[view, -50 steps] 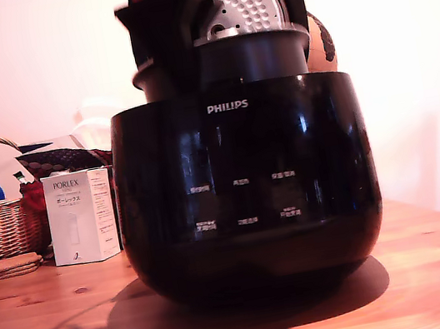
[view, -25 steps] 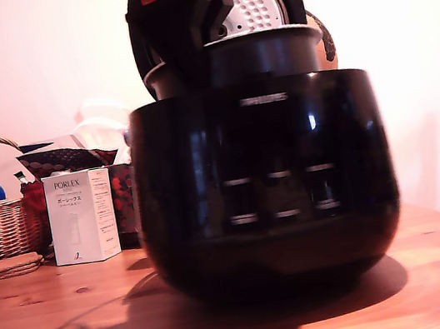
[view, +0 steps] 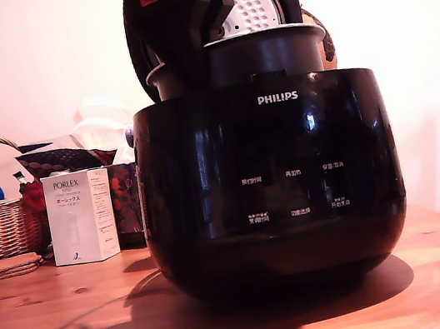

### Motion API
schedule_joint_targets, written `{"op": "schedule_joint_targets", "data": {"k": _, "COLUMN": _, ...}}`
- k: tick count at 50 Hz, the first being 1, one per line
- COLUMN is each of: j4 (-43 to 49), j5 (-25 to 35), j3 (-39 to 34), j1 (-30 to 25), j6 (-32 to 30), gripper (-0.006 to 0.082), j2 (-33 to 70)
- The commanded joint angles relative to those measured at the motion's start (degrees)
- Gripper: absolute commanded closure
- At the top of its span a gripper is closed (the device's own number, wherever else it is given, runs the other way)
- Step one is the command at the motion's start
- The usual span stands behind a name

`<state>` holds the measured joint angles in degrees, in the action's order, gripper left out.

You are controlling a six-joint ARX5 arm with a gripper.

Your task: Place the pot you are holding inside the rice cooker

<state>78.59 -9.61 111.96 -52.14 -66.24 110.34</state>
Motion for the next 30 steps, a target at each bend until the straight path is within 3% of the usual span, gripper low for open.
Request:
{"op": "schedule_joint_targets", "data": {"k": 1, "j4": -0.7, "j5": -1.27, "j3": 1.53, "j1": 0.11, "j6": 0.46, "gripper": 0.0759, "j2": 0.0}}
{"op": "schedule_joint_targets", "data": {"k": 30, "j4": -0.46, "j5": -0.55, "j3": 1.53, "j1": 2.1, "j6": 4.28, "gripper": 0.0756, "j2": 0.0}}
